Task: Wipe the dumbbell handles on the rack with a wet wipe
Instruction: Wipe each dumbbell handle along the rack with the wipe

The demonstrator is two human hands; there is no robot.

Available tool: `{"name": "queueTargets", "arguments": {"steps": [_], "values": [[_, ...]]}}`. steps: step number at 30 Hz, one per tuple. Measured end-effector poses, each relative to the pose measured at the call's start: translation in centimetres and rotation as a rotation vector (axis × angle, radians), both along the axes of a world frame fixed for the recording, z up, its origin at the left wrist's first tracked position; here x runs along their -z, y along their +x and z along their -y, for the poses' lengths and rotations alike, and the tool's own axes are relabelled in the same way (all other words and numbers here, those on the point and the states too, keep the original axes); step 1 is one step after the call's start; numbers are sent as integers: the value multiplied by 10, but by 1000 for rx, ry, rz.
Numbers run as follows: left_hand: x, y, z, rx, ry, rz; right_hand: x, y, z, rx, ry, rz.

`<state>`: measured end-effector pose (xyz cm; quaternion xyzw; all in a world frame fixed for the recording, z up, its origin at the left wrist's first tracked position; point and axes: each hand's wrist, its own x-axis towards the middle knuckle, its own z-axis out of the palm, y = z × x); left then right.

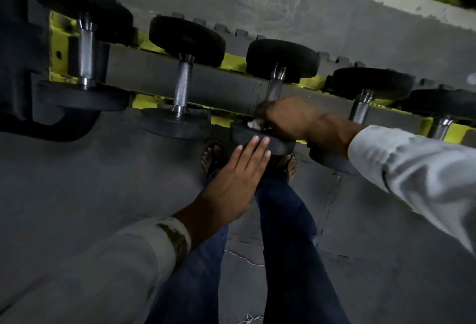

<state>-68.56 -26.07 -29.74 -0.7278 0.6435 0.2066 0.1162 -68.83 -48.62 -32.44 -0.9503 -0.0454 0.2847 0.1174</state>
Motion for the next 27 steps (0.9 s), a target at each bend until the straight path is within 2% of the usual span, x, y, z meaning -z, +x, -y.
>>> {"name": "queueTargets", "arguments": {"steps": [1, 2, 4, 6, 10, 15, 18, 19, 21, 23, 27], "values": [[0, -1, 0, -2, 4, -1, -1, 2, -3, -46, 18, -38], [1, -1, 0, -2, 10, -1, -1, 8, 3, -45, -17, 25], [1, -1, 0, -4, 16, -3, -1, 20, 23, 112, -118, 178], [1, -2, 0, -12, 18, -3, -2, 19, 29, 229, -128, 169], [-1, -2, 1, -21, 24, -4, -1, 4, -5, -20, 45, -72], [1, -2, 0, -21, 33, -7, 0, 18, 24, 198, -148, 134], [1, -1, 1, -27, 43, -18, -3, 9, -3, -1, 6, -73], [2, -2, 1, -33, 45, -21, 0, 8, -5, -62, 1, -96], [2, -2, 2, -35, 42, -15, 4, 13, 6, -76, -64, 36], [2, -2, 2, -33, 41, -12, 11, 11, 14, 41, -51, 195], [0, -4, 3, -35, 39, -11, 24, -25, -13, 486, 111, 243]]}}
